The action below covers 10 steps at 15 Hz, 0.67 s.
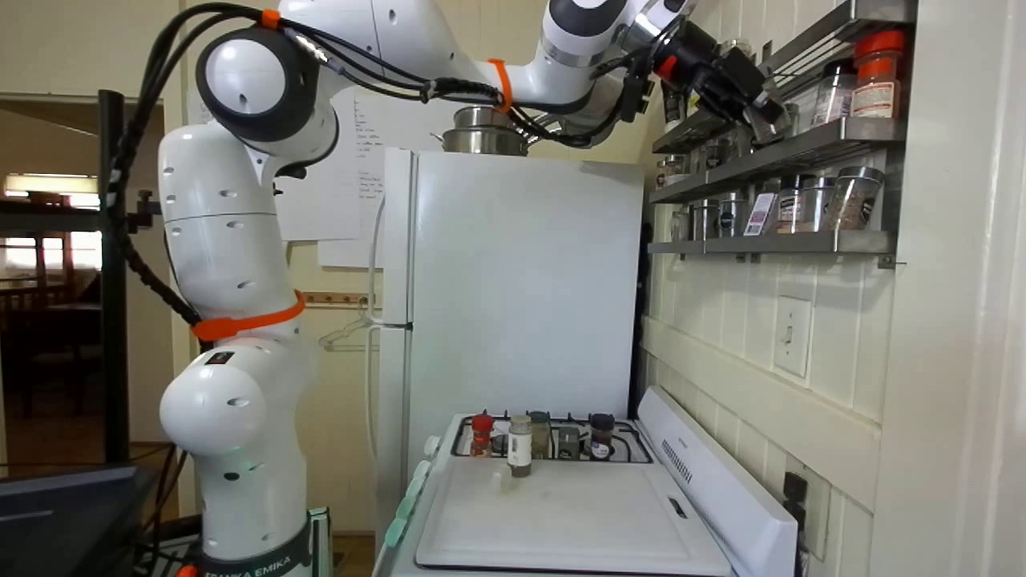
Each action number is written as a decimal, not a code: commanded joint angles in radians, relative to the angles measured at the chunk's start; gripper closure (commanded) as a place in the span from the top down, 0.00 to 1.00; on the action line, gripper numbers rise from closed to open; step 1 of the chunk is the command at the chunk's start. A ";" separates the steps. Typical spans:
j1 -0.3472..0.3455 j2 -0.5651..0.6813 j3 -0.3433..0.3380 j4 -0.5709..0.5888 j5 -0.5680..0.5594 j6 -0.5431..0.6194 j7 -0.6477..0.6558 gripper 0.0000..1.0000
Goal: Pick up the bottle from the stove and put it on the shelf
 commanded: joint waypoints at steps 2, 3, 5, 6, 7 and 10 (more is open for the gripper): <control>0.029 0.036 -0.023 0.067 0.028 -0.050 -0.033 0.23; 0.031 0.041 -0.025 0.073 0.030 -0.052 -0.036 0.23; 0.035 0.052 -0.029 0.090 0.032 -0.059 -0.041 0.23; 0.038 0.058 -0.032 0.096 0.037 -0.060 -0.044 0.23; 0.041 0.063 -0.035 0.102 0.042 -0.061 -0.049 0.23; 0.048 0.079 -0.042 0.122 0.054 -0.067 -0.055 0.23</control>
